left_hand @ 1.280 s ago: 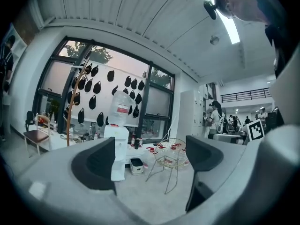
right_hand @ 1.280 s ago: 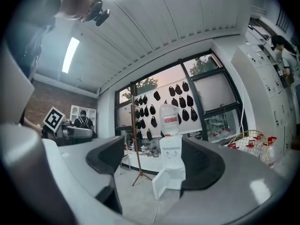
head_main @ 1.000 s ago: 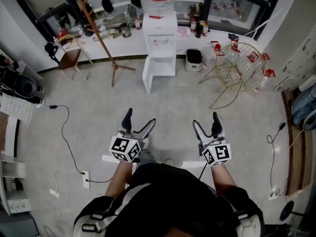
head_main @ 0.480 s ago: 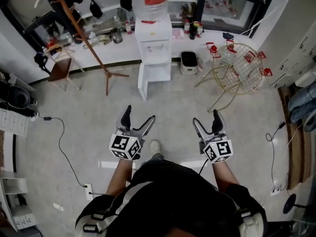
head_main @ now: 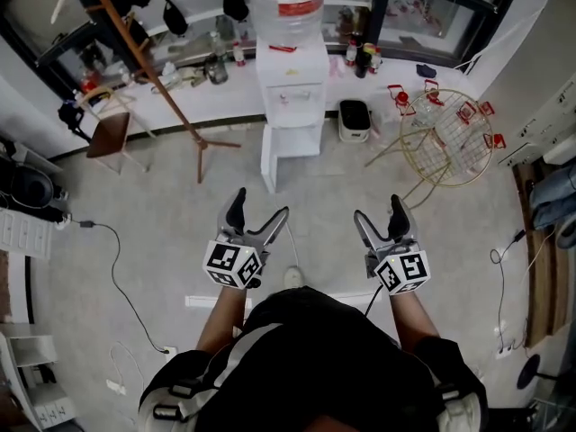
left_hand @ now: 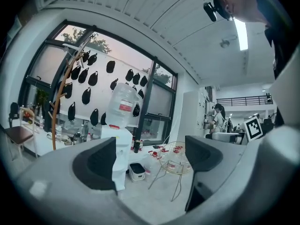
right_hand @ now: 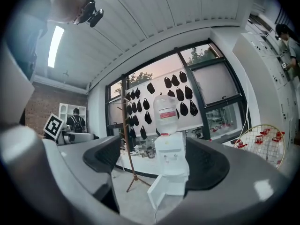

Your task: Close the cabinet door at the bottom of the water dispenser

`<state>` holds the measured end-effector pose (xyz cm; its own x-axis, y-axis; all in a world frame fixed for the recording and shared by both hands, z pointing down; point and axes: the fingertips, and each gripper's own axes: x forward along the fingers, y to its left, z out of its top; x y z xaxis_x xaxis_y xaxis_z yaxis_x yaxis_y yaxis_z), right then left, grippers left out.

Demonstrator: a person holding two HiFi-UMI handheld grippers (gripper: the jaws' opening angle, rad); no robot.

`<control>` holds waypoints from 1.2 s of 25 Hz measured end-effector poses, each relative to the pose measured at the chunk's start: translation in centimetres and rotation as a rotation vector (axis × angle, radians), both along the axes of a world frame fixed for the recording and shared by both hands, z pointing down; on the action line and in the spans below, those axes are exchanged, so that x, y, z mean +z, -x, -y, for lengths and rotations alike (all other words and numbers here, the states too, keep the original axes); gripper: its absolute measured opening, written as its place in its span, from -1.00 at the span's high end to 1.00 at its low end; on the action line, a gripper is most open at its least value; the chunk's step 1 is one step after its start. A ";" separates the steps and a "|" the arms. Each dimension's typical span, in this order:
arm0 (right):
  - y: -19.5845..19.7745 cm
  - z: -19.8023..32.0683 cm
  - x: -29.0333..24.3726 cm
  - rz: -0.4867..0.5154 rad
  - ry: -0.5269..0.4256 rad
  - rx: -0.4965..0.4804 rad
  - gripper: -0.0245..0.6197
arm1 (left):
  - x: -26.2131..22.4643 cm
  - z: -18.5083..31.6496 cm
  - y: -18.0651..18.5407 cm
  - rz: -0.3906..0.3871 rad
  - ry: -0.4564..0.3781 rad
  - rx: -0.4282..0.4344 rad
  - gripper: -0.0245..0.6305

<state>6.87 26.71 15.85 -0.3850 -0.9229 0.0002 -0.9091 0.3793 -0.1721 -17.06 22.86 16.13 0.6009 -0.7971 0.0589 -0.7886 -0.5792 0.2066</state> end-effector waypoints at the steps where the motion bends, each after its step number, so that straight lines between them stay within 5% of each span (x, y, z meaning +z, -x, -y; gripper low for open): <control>1: 0.3 0.6 0.0 0.002 0.000 0.006 -0.36 | 0.2 0.7 0.2 -0.003 0.003 0.007 -0.47; 16: 4.9 7.1 2.9 -0.011 0.075 -0.001 -0.35 | 3.9 6.9 5.0 -0.016 0.075 0.005 -0.47; 30: 3.7 16.8 4.4 -0.018 0.087 -0.061 -0.35 | 5.3 14.6 4.4 0.010 0.099 -0.053 -0.47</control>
<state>3.20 9.91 20.21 -0.4396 -0.8940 0.0864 -0.8881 0.4183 -0.1908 -21.48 8.23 21.39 0.5572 -0.8177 0.1448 -0.8198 -0.5138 0.2528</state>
